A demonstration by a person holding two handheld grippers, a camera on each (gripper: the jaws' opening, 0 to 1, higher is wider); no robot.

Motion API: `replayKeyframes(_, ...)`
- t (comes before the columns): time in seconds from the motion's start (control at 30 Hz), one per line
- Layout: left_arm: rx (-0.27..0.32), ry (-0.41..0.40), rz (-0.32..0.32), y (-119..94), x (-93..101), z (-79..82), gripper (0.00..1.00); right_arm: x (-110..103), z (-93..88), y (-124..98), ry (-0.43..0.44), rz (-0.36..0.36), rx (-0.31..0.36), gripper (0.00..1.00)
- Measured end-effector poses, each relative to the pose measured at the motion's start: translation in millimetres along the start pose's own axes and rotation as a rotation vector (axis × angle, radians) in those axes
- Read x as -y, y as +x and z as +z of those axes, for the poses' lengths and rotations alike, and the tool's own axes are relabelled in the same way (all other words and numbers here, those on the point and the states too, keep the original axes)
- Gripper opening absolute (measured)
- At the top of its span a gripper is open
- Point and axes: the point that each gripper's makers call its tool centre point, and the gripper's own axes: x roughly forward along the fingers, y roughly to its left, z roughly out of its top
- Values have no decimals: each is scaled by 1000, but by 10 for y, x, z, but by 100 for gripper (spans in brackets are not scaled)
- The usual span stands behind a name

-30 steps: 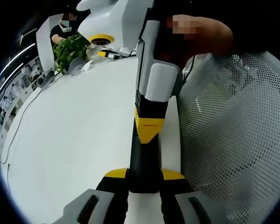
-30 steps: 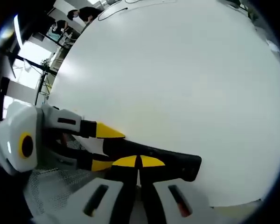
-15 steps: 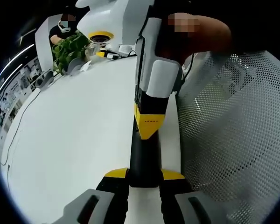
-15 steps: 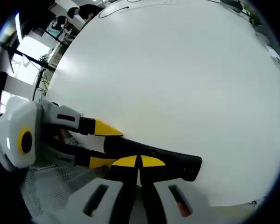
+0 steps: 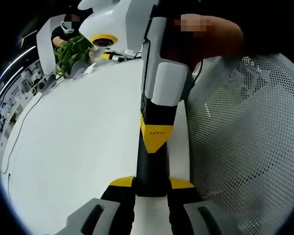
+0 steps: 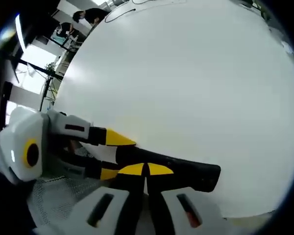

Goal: Press the specified remote control buttons in sequence, fully releasing each button before pressing the next.

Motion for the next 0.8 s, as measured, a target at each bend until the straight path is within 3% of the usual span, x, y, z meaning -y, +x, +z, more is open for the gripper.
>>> replayKeyframes(0.27, -4, -12, 9, 19, 0, 22, 26, 15, 10, 9, -10, -13, 12, 0)
replayKeyframes(0.47, -9, -13, 12, 41, 0, 41, 27, 32, 13, 10, 32, 9, 18, 0)
replayKeyframes(0.8, 16, -24, 14, 33, -4, 59, 26, 3, 23, -4, -4, -6, 18, 0)
